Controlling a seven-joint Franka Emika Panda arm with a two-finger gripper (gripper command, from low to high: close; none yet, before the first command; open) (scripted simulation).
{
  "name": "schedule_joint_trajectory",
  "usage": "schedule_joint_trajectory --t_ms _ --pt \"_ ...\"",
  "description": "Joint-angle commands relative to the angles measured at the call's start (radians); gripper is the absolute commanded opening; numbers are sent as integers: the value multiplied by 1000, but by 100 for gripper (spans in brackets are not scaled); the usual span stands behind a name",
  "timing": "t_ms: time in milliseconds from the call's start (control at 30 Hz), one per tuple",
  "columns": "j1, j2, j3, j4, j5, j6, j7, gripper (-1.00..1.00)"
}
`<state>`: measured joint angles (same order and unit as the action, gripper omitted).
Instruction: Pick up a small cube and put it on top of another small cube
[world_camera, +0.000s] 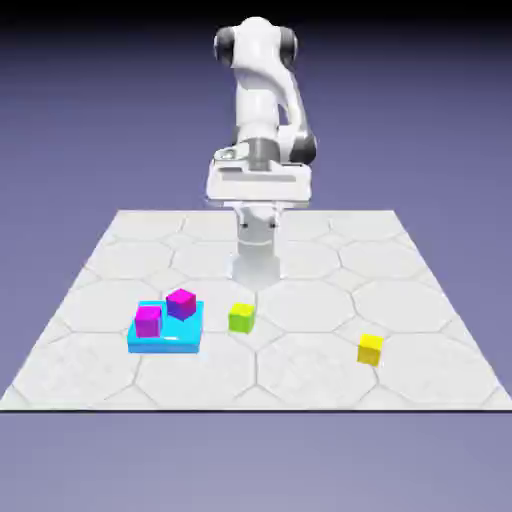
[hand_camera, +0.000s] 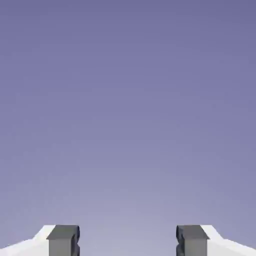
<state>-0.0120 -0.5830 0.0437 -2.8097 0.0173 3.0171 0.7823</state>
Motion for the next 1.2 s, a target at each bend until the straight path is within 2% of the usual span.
schedule_joint_trajectory --t_ms 0,1167 --pt "-20 -11 36 0 14 -17 34 0" --pt "-715 -389 1305 9 518 -595 1232 0"
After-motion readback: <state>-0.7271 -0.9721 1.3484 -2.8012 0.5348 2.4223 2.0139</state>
